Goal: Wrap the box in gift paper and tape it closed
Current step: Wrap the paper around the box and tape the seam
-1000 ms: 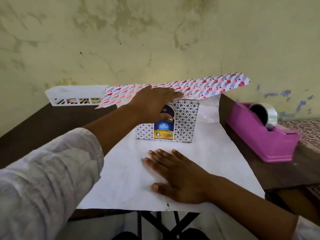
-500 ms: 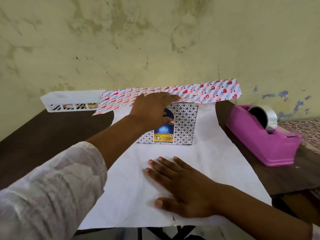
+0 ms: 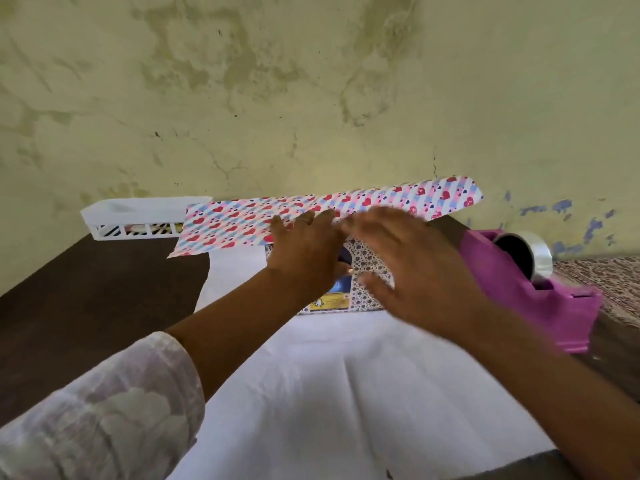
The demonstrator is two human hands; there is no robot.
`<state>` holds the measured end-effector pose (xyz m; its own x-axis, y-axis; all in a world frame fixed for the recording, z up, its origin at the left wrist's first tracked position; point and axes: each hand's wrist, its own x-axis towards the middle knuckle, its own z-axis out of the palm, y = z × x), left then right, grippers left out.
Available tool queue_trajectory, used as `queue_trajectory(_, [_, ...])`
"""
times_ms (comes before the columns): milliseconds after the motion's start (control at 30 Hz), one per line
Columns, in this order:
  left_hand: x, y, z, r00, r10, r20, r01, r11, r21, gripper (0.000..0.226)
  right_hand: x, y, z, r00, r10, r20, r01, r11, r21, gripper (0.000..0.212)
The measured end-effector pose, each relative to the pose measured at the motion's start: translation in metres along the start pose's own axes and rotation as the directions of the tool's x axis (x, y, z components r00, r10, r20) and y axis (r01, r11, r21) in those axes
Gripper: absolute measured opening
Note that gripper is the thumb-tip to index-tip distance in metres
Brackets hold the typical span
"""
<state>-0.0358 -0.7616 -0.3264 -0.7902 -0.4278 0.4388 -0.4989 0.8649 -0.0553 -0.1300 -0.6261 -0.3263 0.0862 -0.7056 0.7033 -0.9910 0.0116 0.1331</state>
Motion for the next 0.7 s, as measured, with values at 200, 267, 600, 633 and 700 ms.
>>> queue_trajectory(200, [-0.006, -0.014, -0.018, 0.999, 0.019, 0.031, -0.017, 0.998, -0.065, 0.080, 0.019, 0.047, 0.003, 0.835, 0.248, 0.491, -0.246, 0.967, -0.070, 0.076])
queue_trajectory(267, [-0.015, -0.022, -0.021, 0.996, 0.006, 0.084, -0.006, 1.000, -0.004, 0.077, 0.011, 0.043, 0.004, 0.868, 0.253, 0.426, -0.269, 0.963, -0.025, 0.064])
queue_trajectory(600, [0.007, 0.000, -0.037, 0.979, 0.162, 0.120, -0.183, 0.963, 0.199, 0.078, 0.006, 0.034, 0.009, 0.910, 0.309, 0.278, -0.298, 0.951, -0.082, 0.052])
queue_trajectory(633, [0.014, 0.003, -0.034, 0.972, 0.179, 0.154, -0.208, 0.958, 0.196, 0.077, 0.002, 0.031, 0.012, 0.915, 0.313, 0.253, -0.302, 0.950, -0.084, 0.055])
queue_trajectory(700, [0.022, 0.008, -0.026, 0.957, 0.174, 0.233, -0.206, 0.971, 0.120, 0.072, -0.015, 0.019, 0.016, 0.943, 0.326, 0.069, -0.323, 0.945, -0.046, 0.051])
